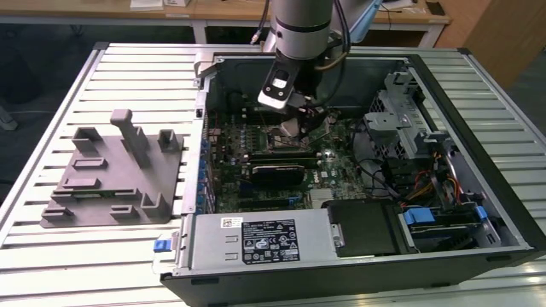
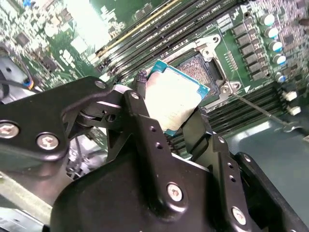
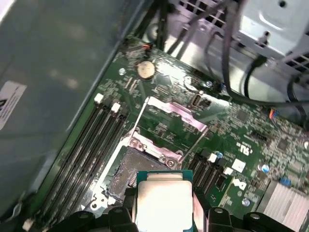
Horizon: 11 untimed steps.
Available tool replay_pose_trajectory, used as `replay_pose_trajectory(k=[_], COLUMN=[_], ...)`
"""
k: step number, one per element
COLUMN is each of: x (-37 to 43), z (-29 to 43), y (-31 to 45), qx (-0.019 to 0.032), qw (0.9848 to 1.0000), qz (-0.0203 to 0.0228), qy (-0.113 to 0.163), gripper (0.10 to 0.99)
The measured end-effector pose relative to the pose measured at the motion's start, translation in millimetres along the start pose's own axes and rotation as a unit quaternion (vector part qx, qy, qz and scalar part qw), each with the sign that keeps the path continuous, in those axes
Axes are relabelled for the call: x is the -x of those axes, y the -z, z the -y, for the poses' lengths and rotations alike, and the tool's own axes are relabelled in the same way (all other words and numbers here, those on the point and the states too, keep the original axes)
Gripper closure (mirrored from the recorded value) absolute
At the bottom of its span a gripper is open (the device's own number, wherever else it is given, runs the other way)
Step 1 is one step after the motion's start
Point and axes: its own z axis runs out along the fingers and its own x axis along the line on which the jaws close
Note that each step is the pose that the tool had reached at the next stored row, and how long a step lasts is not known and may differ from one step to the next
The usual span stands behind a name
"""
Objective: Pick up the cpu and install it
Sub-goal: 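Place the cpu into insertion slot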
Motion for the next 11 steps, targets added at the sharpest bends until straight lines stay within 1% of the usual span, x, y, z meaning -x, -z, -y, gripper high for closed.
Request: replay_pose_trajectory(k=[2,5,8,11], x=[0.0,0.0,0.0,0.0], z=[0.0,0.0,0.0,0.1], y=[-0.1,-0.3,-0.5,-0.7], qx=[-0.0005,-0.0011,-0.0018,-0.0025], qw=[0.9998,0.999,0.9975,0.9953], qz=[0.001,0.0026,0.0042,0.0057], qy=[-0.018,-0.044,-0.071,-0.097], gripper=[0.545,0.545,0.545,0.545])
